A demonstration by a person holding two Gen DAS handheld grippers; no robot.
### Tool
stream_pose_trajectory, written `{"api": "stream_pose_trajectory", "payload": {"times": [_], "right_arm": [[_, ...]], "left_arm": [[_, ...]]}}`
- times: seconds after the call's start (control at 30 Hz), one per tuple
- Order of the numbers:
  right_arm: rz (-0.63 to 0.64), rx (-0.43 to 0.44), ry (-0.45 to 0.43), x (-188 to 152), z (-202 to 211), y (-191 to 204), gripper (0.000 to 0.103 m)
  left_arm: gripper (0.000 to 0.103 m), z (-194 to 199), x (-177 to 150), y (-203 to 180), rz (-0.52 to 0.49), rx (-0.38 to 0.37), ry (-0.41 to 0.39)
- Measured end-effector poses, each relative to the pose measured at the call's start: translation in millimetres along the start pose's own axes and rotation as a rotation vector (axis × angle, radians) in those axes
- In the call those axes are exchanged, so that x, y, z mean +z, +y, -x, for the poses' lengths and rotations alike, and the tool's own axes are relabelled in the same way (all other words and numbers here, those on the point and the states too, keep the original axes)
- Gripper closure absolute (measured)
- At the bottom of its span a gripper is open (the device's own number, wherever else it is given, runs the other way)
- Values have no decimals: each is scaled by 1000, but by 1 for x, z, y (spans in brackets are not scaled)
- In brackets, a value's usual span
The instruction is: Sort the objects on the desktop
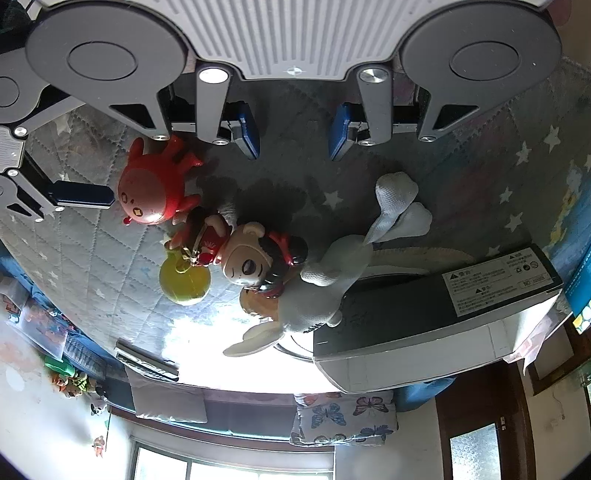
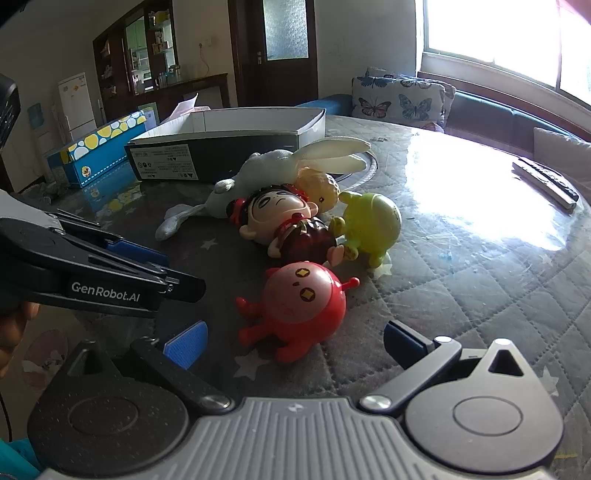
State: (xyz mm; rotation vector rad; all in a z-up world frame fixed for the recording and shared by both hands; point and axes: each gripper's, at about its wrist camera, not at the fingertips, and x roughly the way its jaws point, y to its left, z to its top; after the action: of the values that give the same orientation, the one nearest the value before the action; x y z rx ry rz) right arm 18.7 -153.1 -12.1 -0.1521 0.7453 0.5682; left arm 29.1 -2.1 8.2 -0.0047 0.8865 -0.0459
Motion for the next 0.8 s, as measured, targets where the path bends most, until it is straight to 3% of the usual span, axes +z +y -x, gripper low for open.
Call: {"api": "stream_pose_trajectory", "payload": {"times": [0.8], "right_arm": [[-4,26,7,8,-8,-3,5]], "left_arm": [[59,-4,10,2,-13,-63,18]]}}
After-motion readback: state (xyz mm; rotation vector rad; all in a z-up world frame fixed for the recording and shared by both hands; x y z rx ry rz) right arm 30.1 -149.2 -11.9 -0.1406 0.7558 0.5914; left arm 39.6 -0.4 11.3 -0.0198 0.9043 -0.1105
